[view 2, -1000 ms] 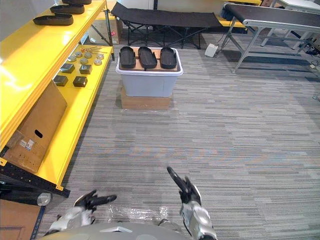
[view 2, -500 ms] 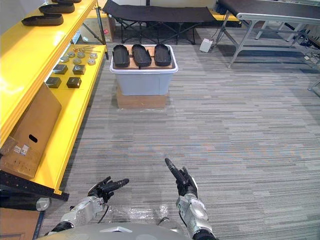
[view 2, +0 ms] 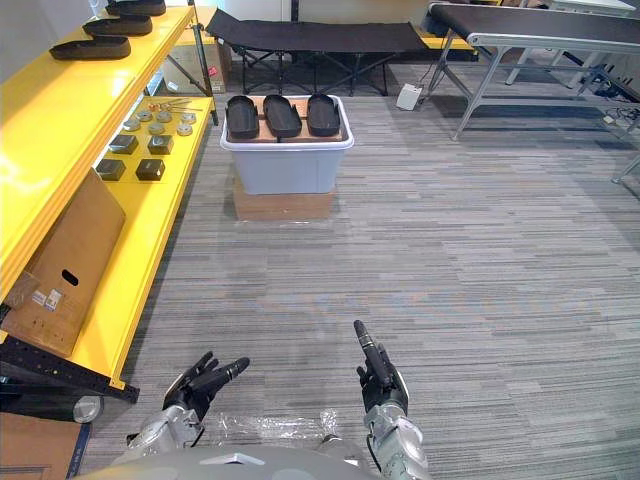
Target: Walk over and take three plastic housings, then place them on the shelf
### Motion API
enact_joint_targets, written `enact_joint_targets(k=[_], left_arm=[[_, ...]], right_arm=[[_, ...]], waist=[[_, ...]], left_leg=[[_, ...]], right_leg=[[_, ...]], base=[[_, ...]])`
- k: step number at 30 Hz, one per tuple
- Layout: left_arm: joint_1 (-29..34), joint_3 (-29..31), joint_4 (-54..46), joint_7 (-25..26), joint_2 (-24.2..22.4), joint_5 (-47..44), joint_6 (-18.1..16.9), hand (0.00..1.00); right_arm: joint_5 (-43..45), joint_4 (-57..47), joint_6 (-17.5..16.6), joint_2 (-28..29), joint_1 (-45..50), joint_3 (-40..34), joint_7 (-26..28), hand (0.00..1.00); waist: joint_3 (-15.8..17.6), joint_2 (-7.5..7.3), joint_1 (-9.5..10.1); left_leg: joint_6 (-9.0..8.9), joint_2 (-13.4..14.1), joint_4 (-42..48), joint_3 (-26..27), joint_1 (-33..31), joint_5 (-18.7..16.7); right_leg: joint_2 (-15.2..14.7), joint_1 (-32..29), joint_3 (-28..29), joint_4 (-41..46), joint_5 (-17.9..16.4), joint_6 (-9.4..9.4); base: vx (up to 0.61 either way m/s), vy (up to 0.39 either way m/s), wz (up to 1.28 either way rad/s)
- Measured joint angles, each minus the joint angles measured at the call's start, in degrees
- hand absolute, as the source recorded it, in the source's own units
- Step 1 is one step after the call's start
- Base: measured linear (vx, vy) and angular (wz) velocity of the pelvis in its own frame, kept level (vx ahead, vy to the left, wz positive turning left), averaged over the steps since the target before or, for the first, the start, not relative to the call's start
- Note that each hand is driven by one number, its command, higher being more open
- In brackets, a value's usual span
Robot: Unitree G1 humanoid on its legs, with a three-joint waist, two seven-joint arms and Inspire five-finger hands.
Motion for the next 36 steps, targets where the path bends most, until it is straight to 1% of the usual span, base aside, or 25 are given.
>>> enact_joint_targets(k=[3,5,8,9,10,13,14,16,17,18,19,20,21,23,25,26,27,28,29,30,31,32,34,35,36], left_arm=[[0.0,-1.4,-3.4,-0.5,0.2,0.0,0.0,1.0],[-0.3,-2.9,-4.1,-0.4,0.4,0.1,0.0,1.0],[-1.3,-4.5,-5.7,-0.4,1.0,0.2,0.1,1.0],[-1.8,-4.5,-5.7,-0.3,1.2,0.2,0.1,1.0],[-1.8,-4.7,-5.9,-0.3,2.1,0.2,0.1,1.0],[-1.8,-4.9,-6.2,-0.3,3.9,0.3,0.1,1.0],[-1.8,-5.1,-6.2,0.3,3.6,0.2,0.1,1.0],[-1.8,-6.3,-6.3,1.1,2.0,-0.1,0.1,1.0],[-1.8,-6.8,-6.3,1.1,1.6,-0.4,0.1,1.0],[-2.1,-7.1,-6.3,1.1,0.8,-1.8,0.1,1.0],[-2.2,-7.1,-6.3,1.1,0.5,-2.6,0.1,1.0],[-2.1,-7.0,-6.1,1.1,0.2,-3.8,0.2,1.0],[-1.9,-6.4,-6.1,1.0,-0.2,-5.3,0.5,1.0],[-2.0,-6.0,-6.4,0.4,-0.6,-6.6,1.2,1.0],[-0.9,-5.3,-7.8,-0.2,-0.7,-6.6,1.2,1.0],[-0.4,-4.5,-8.2,-0.3,-1.1,-6.7,1.1,1.0],[0.2,-4.0,-8.1,-0.2,-1.4,-6.7,1.1,1.0],[1.0,-4.0,-7.7,-0.2,-1.6,-6.9,1.1,1.0],[1.6,-4.0,-7.7,-0.1,-1.6,-7.3,1.1,1.0],[2.5,-4.1,-7.6,0.0,-1.7,-8.5,1.2,1.0],[2.5,-3.7,-7.1,-0.1,-1.6,-8.9,1.2,1.0],[2.2,-3.2,-7.1,-0.1,-1.3,-9.0,1.1,1.0],[0.4,-0.3,-8.0,-0.1,-0.6,-8.9,0.8,1.0],[-0.5,0.1,-8.0,0.3,-0.7,-8.7,0.8,1.0],[-1.9,0.1,-8.2,0.5,-1.2,-8.7,0.8,1.0]], right_arm=[[-1.7,-2.7,-1.4,0.2,0.6,0.9,-3.6,1.0],[-3.3,-4.1,-1.9,0.2,0.8,1.2,-5.1,1.0],[-5.8,-5.1,-2.1,0.2,2.0,2.1,-5.5,1.0],[-6.9,-5.1,-2.1,0.2,2.4,2.8,-5.5,1.0],[-7.9,-5.1,-2.1,0.3,3.1,3.8,-4.8,1.0],[-9.8,-5.1,-1.7,0.4,4.8,5.2,-1.6,1.0],[-10.4,-5.1,-0.9,-0.4,4.9,5.2,-1.0,1.0],[-12.3,-5.2,-0.3,-2.7,4.9,4.9,-1.2,1.0],[-12.5,-5.6,0.6,-4.1,4.8,5.0,-1.0,1.0],[-12.3,-5.9,1.2,-5.2,4.3,4.8,-0.9,1.0],[-12.2,-6.0,1.5,-5.5,4.0,4.7,-1.0,1.0],[-12.3,-6.1,2.2,-5.8,3.9,4.8,-1.0,1.0],[-12.3,-6.1,2.9,-5.8,3.9,4.8,-1.1,1.0],[-12.2,-7.0,2.7,-5.9,3.4,4.8,-1.4,1.0],[-12.2,-7.4,2.6,-6.4,0.8,5.0,-1.4,1.0],[-12.2,-7.9,2.5,-6.3,-0.9,4.9,-1.7,1.0],[-12.2,-7.9,2.5,-6.3,-2.0,4.9,-2.3,1.0],[-12.2,-7.9,2.5,-6.3,-2.6,5.0,-2.8,1.0],[-12.3,-7.9,2.5,-6.3,-2.6,5.0,-3.0,1.0],[-12.6,-8.1,2.5,-6.4,-1.9,5.1,-3.5,1.0],[-12.7,-8.0,2.7,-6.3,-0.7,5.4,-3.9,1.0],[-12.6,-7.8,3.0,-5.9,-0.6,6.0,-3.9,1.0],[-10.8,-8.5,3.2,-5.3,-0.3,8.2,-2.5,1.0],[-8.9,-8.5,3.2,-5.2,-0.3,8.2,-1.8,1.0],[-4.6,-8.3,3.7,-5.1,-0.4,8.2,-0.5,1.0]], waist=[[0.6,-0.76,-0.09],[1.4,-0.32,-0.34],[3.4,0.47,-0.27],[3.8,0.47,-0.2],[4.1,-0.12,-0.19],[3.7,-4.37,-0.01],[3.4,-3.57,-0.17],[1.9,0.33,0.05],[1.0,2.28,0.22],[0.8,4.18,0.33],[1.2,4.75,0.02],[1.9,5.35,-0.22],[2.7,4.78,0.18],[3.1,4.0,1.41],[3.1,3.5,2.36],[3.4,3.02,2.94],[3.7,2.73,3.01],[3.8,2.71,3.09],[3.7,2.75,3.09],[3.7,3.53,2.94],[3.5,3.93,3.12],[3.8,2.29,3.26],[3.2,-2.73,3.7],[3.2,-2.96,3.85],[3.3,-2.53,3.79]], left_leg=[[1.12,-1.3,-0.2,-0.1,-0.1,-0.6],[1.98,-0.8,0.0,-0.8,0.3,-1.0],[1.21,3.1,4.0,-1.4,0.1,-3.2],[0.43,4.6,5.5,-1.4,0.1,-4.2],[-0.9,5.0,7.1,-1.4,0.1,-5.0],[-3.19,4.9,15.3,-1.7,-0.2,-10.9],[-4.12,6.8,20.5,-2.3,-0.8,-15.0],[-6.08,11.3,25.4,-2.6,-1.7,-19.0],[-6.37,12.7,26.1,-2.1,-1.8,-19.1],[-5.57,15.0,32.2,-1.4,-3.8,-18.2],[-5.05,16.9,37.3,-1.1,-5.7,-17.2],[-3.64,21.0,48.7,-1.9,-9.5,-12.5],[-3.58,23.2,57.2,-3.8,-13.1,-11.4],[-3.48,21.3,57.0,-4.3,-16.7,-13.2],[-3.24,16.7,45.3,-4.3,-20.0,-13.0],[-3.46,14.0,34.9,-4.2,-21.6,-10.9],[-4.19,12.3,26.2,-4.3,-22.1,-7.4],[-4.94,11.1,16.1,-4.6,-22.0,-1.8],[-5.57,10.7,12.8,-4.6,-21.9,1.0],[-5.52,11.2,10.6,-4.4,-21.7,4.7],[-0.35,12.2,13.3,-4.2,-21.1,10.6],[1.94,11.0,15.2,-3.6,-20.9,8.8],[2.08,7.6,20.1,-1.4,-22.0,2.6],[2.59,6.7,21.2,-1.2,-22.2,1.4],[3.28,5.7,21.6,-1.0,-21.5,-0.2]], right_leg=[[-3.1,-4.2,0.2,8.5,-2.5,0.53],[-4.1,-6.5,-1.0,14.0,-2.9,0.81],[-2.7,-8.2,-4.1,13.1,-3.5,0.34],[-2.4,-9.8,-4.2,11.7,-2.7,1.29],[-2.7,-10.8,-4.2,9.4,-1.1,2.11],[-4.6,-10.2,-3.7,6.6,2.0,-0.71],[-4.2,-10.2,-2.6,9.2,4.3,-3.26],[-1.3,-10.8,-2.8,13.0,0.5,-4.93],[-0.1,-11.0,-3.1,13.4,-1.2,-5.01],[1.0,-10.5,-3.7,13.5,-2.7,-5.6],[1.6,-9.5,-4.2,13.2,-2.8,-6.27],[3.3,-5.6,-4.8,10.7,-3.2,-6.79],[4.4,-0.8,-5.3,7.2,-2.9,-6.46],[4.2,3.3,-4.7,4.1,-2.9,-6.45],[3.9,4.9,-2.9,1.0,-2.6,-5.94],[3.4,5.5,-1.4,-0.2,-2.2,-5.31],[3.1,6.1,-0.7,-1.0,-2.0,-4.97],[3.1,7.5,0.2,-2.0,-2.2,-4.09],[3.2,8.5,0.6,-2.6,-2.7,-2.96],[3.7,10.5,1.0,-2.7,-4.3,-0.67],[3.6,12.9,1.7,-1.8,-6.6,1.05],[2.3,13.4,2.1,-1.2,-7.5,1.19],[-3.2,12.6,2.7,1.7,-9.7,1.72],[-4.3,12.4,2.7,3.5,-9.7,2.2],[-6.9,9.0,2.7,12.3,-9.4,2.67]], base=[[-0.04,0.056,-0.04],[0.03,0.017,0.04],[0.08,-0.006,0.08],[0.13,-0.012,0.04],[0.19,-0.058,0.04],[0.24,-0.182,0.07],[0.27,-0.252,0.09],[0.3,-0.189,-0.07],[0.43,-0.166,-0.12],[0.37,-0.133,0.01],[0.38,-0.167,0.18],[0.38,-0.207,0.21],[0.39,-0.196,0.16],[0.36,-0.117,-0.22],[0.38,-0.027,-0.57],[0.31,0.043,-0.55],[0.33,0.097,-0.59],[0.34,0.157,-0.4],[0.43,0.234,-0.35],[0.48,0.284,-0.26],[0.39,0.242,-0.19],[0.38,0.224,-0.13],[0.35,0.19,-0.14],[0.34,0.212,-0.07],[0.33,0.233,0.09]])
